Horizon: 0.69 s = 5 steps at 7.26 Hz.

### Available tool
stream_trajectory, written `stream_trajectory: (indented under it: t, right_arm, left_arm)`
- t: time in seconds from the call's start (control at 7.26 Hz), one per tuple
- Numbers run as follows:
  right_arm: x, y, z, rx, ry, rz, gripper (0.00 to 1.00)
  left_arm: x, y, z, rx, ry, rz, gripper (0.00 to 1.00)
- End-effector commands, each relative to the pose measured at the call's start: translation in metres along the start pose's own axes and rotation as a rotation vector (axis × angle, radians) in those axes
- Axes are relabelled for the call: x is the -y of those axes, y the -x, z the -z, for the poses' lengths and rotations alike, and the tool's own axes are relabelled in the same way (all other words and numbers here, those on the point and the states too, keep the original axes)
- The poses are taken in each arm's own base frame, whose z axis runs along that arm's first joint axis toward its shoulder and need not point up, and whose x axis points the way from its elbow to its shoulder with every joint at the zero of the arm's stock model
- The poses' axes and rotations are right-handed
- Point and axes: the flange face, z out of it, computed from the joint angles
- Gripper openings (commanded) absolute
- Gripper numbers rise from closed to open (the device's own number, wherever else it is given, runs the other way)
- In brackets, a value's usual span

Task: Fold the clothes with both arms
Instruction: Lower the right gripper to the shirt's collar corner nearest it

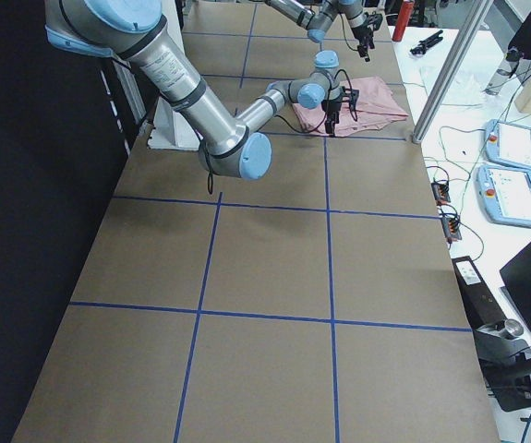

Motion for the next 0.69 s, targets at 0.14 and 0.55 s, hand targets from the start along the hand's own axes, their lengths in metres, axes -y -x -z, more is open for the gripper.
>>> stream_trajectory:
  t: [0.14, 0.55]
  right_arm:
    - [-0.051, 0.040, -0.024, -0.032, 0.010, -0.001, 0.68]
    - [-0.076, 0.039, -0.040, -0.053, 0.007, 0.009, 0.69]
  left_arm:
    - [0.001, -0.002, 0.003, -0.005, -0.005, -0.002, 1.00]
    - [0.003, -0.004, 0.005, -0.008, -0.010, -0.004, 1.00]
